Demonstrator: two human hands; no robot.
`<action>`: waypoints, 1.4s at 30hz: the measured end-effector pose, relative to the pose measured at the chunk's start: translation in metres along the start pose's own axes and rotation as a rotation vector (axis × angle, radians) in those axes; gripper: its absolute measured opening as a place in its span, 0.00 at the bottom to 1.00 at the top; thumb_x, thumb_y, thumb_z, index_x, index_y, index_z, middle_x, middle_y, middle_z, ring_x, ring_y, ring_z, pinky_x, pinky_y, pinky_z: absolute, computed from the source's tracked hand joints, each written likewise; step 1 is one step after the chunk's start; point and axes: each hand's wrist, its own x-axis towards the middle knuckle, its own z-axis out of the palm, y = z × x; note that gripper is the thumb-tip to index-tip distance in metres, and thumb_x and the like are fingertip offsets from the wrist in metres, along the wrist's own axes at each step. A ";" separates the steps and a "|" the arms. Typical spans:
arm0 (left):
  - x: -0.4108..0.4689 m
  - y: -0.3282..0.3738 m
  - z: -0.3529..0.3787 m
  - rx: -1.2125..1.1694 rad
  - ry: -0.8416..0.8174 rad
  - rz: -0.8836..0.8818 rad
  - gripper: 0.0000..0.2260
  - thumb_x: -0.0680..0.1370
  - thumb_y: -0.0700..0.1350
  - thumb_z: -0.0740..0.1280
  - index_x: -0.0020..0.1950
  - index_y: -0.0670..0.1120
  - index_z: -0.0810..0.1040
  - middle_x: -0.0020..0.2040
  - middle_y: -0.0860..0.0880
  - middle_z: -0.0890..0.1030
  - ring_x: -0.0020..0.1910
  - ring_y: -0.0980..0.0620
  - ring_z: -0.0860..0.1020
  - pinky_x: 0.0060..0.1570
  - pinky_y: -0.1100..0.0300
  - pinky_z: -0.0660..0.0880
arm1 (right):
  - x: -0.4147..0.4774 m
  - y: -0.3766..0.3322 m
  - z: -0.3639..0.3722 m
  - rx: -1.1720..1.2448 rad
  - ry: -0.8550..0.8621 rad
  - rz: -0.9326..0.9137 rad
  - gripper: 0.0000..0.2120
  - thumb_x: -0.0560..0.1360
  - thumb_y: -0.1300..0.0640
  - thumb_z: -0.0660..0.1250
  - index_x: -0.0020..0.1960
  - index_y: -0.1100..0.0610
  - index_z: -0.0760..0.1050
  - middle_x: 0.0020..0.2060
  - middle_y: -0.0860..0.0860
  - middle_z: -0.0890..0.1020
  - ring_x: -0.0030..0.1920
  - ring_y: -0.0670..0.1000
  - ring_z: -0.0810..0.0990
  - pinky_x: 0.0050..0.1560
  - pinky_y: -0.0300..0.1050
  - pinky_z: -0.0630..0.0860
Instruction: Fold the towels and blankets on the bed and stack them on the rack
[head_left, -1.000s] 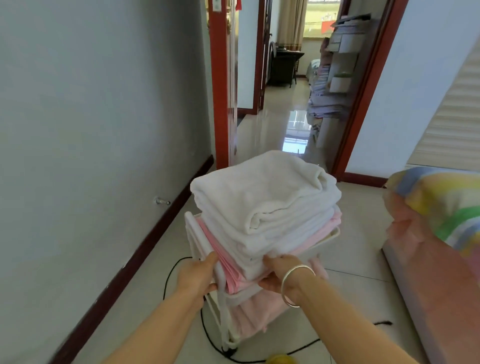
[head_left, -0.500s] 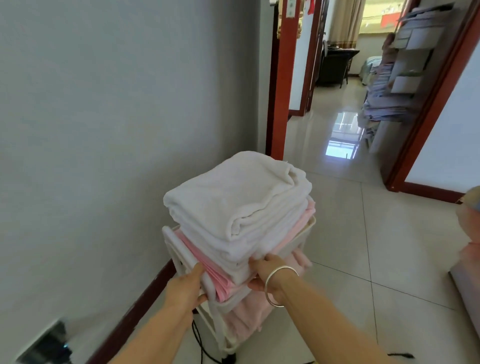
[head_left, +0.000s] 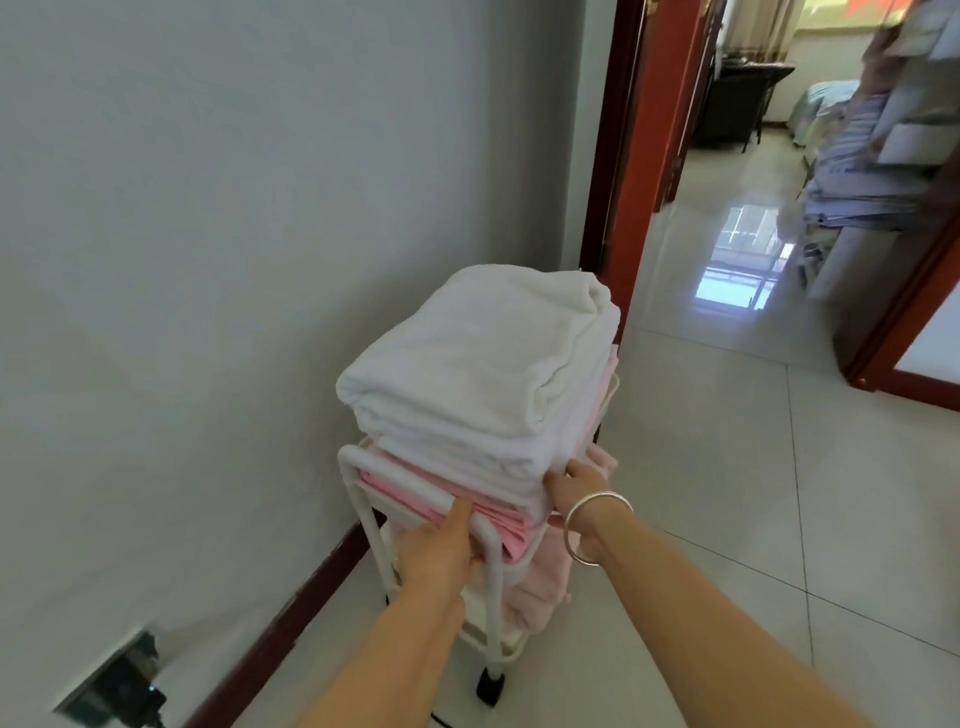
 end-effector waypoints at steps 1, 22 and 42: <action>0.005 0.001 0.003 0.042 0.013 0.034 0.10 0.75 0.48 0.73 0.42 0.41 0.80 0.42 0.42 0.84 0.46 0.42 0.83 0.52 0.43 0.80 | 0.008 -0.001 0.001 -0.011 -0.006 0.005 0.10 0.77 0.56 0.61 0.53 0.58 0.77 0.49 0.55 0.82 0.51 0.59 0.80 0.56 0.59 0.78; 0.100 0.054 0.032 0.244 -0.004 0.030 0.23 0.74 0.49 0.70 0.62 0.35 0.72 0.53 0.37 0.80 0.50 0.37 0.81 0.52 0.42 0.80 | 0.082 -0.033 0.025 0.079 0.007 -0.008 0.06 0.77 0.58 0.61 0.47 0.58 0.76 0.46 0.57 0.81 0.51 0.59 0.80 0.57 0.58 0.78; 0.080 0.076 0.015 0.413 0.149 0.180 0.15 0.76 0.47 0.70 0.58 0.40 0.76 0.55 0.41 0.78 0.52 0.43 0.77 0.57 0.47 0.77 | 0.066 -0.054 0.025 0.085 0.014 -0.030 0.26 0.79 0.53 0.62 0.75 0.57 0.61 0.53 0.55 0.76 0.52 0.56 0.76 0.61 0.55 0.75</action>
